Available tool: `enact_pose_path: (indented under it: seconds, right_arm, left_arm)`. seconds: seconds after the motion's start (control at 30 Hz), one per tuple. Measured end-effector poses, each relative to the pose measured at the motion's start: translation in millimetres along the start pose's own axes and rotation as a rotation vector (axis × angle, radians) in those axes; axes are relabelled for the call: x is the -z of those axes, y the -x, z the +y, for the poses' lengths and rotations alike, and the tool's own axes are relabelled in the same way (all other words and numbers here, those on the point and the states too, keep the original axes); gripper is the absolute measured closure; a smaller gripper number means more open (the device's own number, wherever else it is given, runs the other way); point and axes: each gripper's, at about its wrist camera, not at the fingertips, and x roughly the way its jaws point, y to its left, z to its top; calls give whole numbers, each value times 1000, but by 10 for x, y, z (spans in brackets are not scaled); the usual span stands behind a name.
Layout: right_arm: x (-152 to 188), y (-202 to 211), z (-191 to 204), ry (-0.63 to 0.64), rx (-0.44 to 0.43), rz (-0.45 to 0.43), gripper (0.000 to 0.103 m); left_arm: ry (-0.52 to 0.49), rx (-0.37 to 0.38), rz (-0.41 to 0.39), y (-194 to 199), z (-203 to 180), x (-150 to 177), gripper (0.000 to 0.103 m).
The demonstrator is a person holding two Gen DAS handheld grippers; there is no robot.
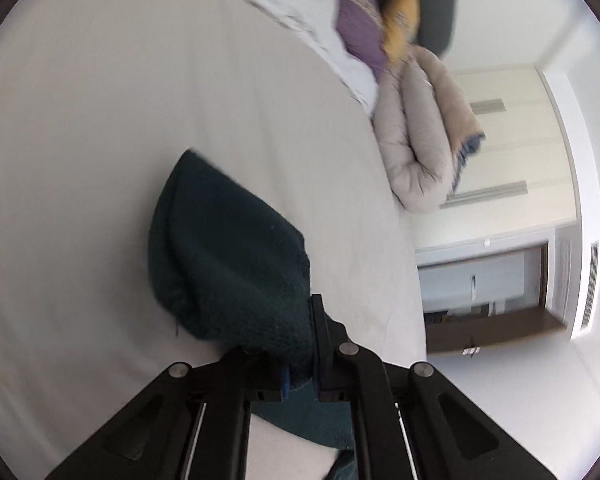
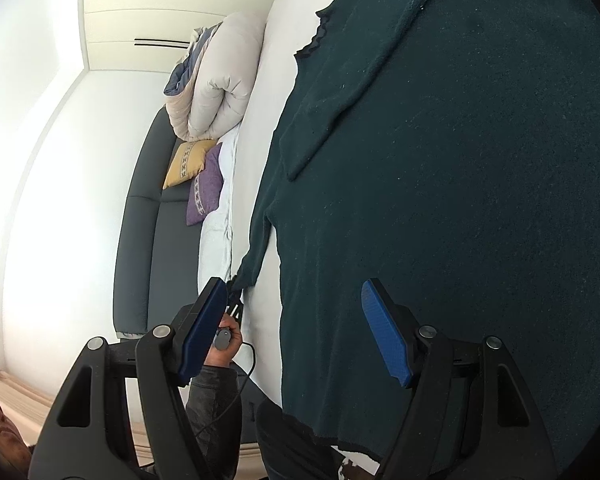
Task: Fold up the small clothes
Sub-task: 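Fold the held sleeve across the sweater body and open the left tool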
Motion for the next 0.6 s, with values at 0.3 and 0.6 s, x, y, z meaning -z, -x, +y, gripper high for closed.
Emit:
enact_pose_path:
  seconds: [0.3,0.6]
  right_arm:
    - [-542,82,49,37,26,-64,33]
    - [-1281,-548,193,47,47,37,33]
  left_arm:
    - [-1183,-214,151,-858,-2079,2473,96]
    - [-1381,-292,152,-1062,-1744,3219,96]
